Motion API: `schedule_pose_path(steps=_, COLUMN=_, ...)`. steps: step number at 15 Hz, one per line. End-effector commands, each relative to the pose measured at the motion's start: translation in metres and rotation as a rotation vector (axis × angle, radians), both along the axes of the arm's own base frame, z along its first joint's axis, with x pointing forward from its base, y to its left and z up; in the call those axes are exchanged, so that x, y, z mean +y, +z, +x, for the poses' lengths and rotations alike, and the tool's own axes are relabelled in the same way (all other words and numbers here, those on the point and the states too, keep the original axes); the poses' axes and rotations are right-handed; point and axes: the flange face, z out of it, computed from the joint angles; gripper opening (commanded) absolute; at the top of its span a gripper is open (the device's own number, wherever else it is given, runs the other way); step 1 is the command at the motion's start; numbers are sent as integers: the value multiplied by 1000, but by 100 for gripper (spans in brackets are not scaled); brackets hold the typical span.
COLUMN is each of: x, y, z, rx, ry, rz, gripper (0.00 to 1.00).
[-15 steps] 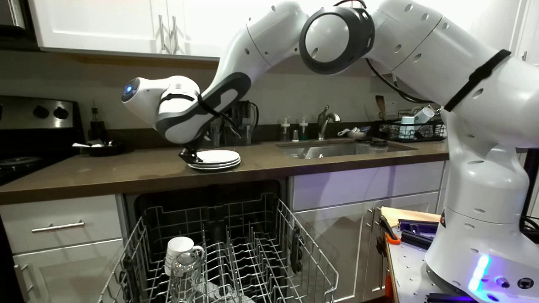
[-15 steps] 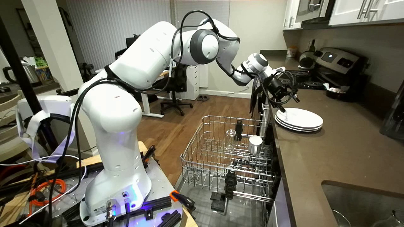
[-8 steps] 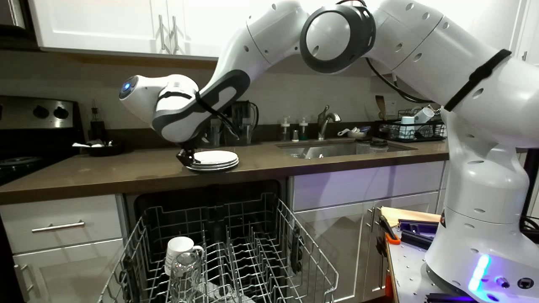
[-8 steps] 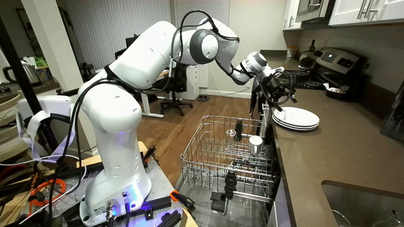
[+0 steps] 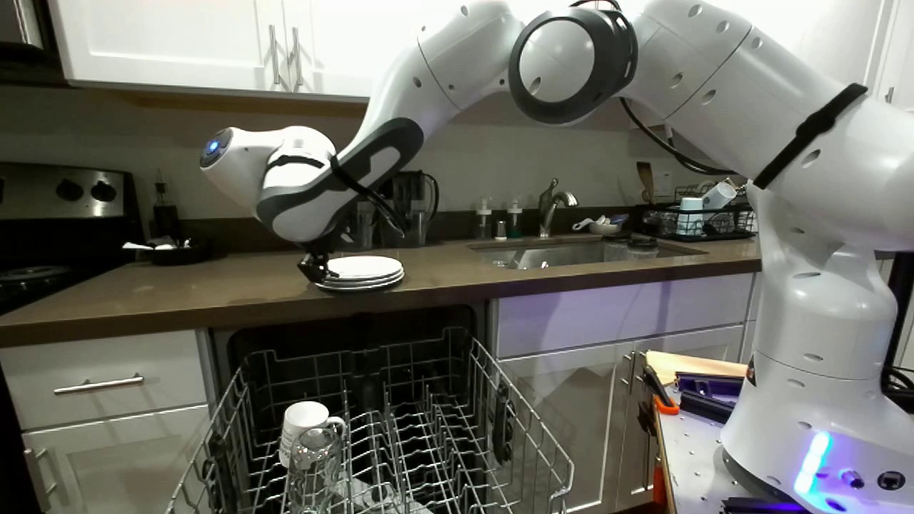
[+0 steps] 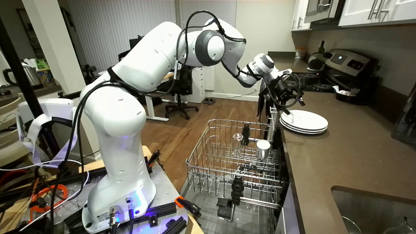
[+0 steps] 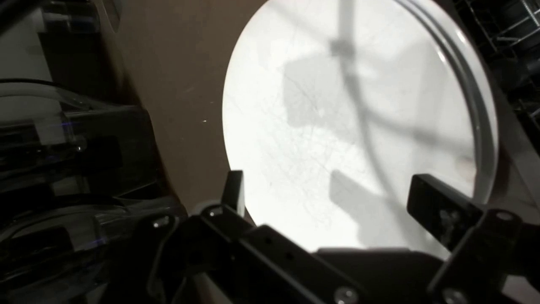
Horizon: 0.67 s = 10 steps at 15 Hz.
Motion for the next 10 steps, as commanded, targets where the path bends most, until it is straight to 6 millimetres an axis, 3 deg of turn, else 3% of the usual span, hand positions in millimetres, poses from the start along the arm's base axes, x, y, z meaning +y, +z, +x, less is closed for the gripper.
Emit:
schedule_pose_path(steps=1, x=0, y=10, z=-3, rx=-26, ry=-13, rz=-8, gripper=100)
schedule_pose_path(steps=10, x=25, y=28, z=-8, rx=-76, ry=-5, rz=-23, gripper=100)
